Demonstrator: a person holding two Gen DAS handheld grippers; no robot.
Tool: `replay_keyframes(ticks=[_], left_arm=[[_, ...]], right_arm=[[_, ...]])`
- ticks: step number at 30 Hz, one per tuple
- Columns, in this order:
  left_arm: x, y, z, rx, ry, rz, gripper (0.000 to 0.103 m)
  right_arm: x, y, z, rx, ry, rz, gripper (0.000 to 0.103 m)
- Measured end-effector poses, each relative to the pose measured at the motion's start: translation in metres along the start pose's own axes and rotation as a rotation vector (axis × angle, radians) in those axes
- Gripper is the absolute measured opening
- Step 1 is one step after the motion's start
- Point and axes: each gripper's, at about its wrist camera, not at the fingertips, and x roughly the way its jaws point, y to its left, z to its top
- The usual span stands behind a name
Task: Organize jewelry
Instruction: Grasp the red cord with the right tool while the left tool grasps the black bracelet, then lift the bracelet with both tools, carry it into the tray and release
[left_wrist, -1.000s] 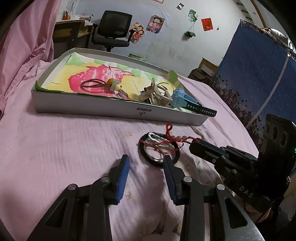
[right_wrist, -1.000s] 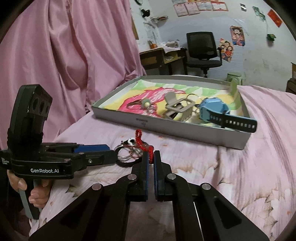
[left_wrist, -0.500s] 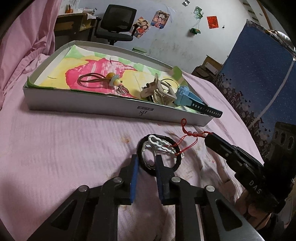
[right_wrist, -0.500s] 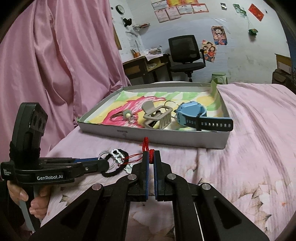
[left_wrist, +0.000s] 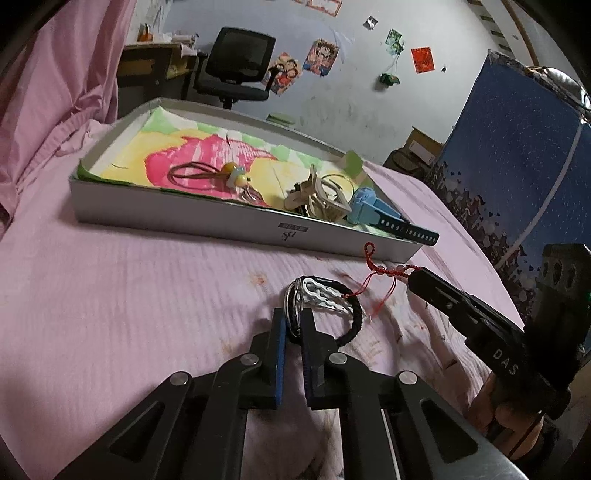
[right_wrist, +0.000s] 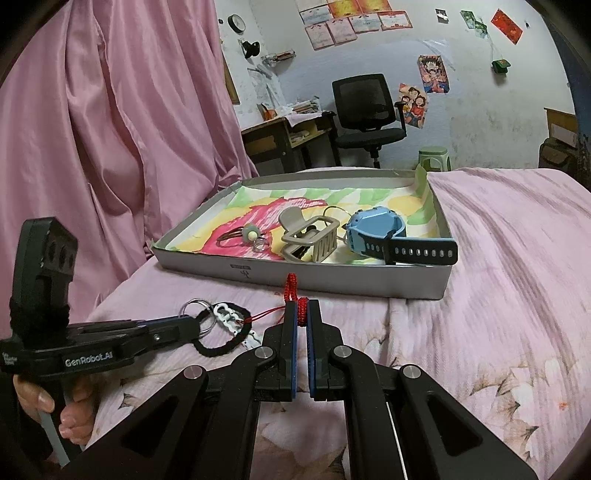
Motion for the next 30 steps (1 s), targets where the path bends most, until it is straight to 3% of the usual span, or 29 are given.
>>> replay_keyframes(ticks=[7,30], left_arm=[[-0.013,0.000,-0.003,-0.003,-0.063,0.007,0.007],[-0.027,-0.002,-0.004,0.007,-0.123,0.018,0.003]], right_arm=[[-0.002,0.001,0.000,-0.006,-0.012,-0.004,0.004],[-0.009,0.007,0.001,-0.030,-0.047,0.009,0.004]])
